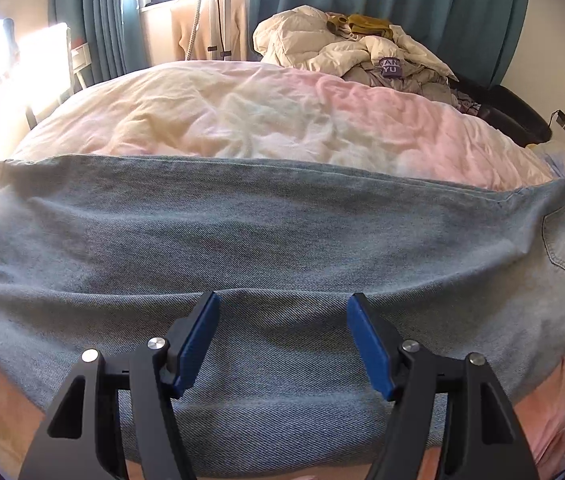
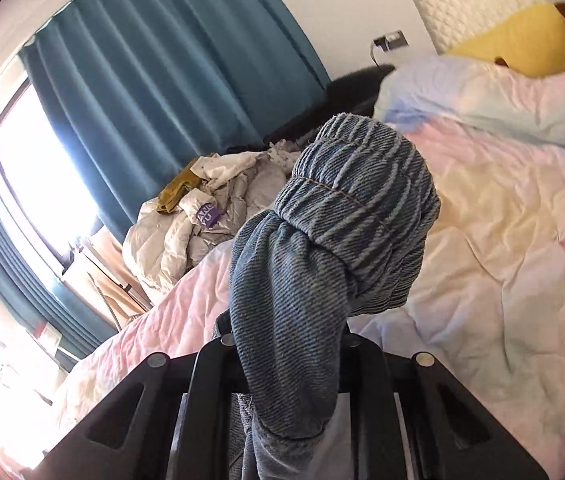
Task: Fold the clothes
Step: 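Lift the waistband with the right gripper high above the duvet, then lower the waistband onto the jeans and open the right gripper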
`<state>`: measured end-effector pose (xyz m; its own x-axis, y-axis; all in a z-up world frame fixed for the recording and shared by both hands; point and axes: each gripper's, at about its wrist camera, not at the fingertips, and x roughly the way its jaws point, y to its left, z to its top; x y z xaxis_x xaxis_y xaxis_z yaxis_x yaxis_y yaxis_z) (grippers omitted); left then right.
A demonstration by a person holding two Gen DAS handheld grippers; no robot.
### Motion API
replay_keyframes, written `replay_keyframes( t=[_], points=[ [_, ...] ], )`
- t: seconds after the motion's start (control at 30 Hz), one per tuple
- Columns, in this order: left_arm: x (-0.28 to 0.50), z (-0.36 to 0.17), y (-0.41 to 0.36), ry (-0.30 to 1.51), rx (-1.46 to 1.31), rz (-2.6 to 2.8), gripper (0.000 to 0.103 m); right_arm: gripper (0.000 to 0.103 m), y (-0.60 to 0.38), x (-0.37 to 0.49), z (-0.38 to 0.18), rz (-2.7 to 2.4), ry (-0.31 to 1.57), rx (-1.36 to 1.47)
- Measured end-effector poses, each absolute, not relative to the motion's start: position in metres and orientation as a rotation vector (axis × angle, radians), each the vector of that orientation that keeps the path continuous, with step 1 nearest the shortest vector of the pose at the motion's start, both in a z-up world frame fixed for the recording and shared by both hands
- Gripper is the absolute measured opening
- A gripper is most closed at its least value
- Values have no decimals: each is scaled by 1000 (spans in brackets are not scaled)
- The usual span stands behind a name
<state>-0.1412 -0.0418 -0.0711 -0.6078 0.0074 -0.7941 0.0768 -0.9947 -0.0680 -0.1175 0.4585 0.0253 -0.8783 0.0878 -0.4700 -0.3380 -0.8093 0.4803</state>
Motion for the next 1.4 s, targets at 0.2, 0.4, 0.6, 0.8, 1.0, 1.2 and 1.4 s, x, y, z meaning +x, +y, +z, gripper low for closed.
replay_keyframes(
  t=[0.2, 0.4, 0.6, 0.8, 1.0, 1.2, 1.4],
  points=[
    [-138, -57, -53, 190, 1316, -2800, 68, 16, 391, -109, 69, 2826, 603, -550],
    [-128, -38, -67, 241, 1214, -2817, 68, 14, 299, -110, 92, 2933, 330, -462],
    [-118, -25, -72, 251, 1141, -2855, 68, 13, 217, -124, 77, 3017, 220, -452],
    [-115, -22, -89, 351, 1110, -2844, 68, 13, 125, -119, 24, 3122, -109, -554],
    [-111, -20, -105, 450, 1077, -2830, 68, 12, 56, -114, -51, 3175, -404, -779],
    [-112, -20, -114, 508, 1060, -2824, 68, 13, 25, -106, -91, 3160, -618, -857],
    [-114, -21, -109, 485, 1051, -2847, 68, 13, 32, -99, -90, 3172, -609, -865]
  ],
)
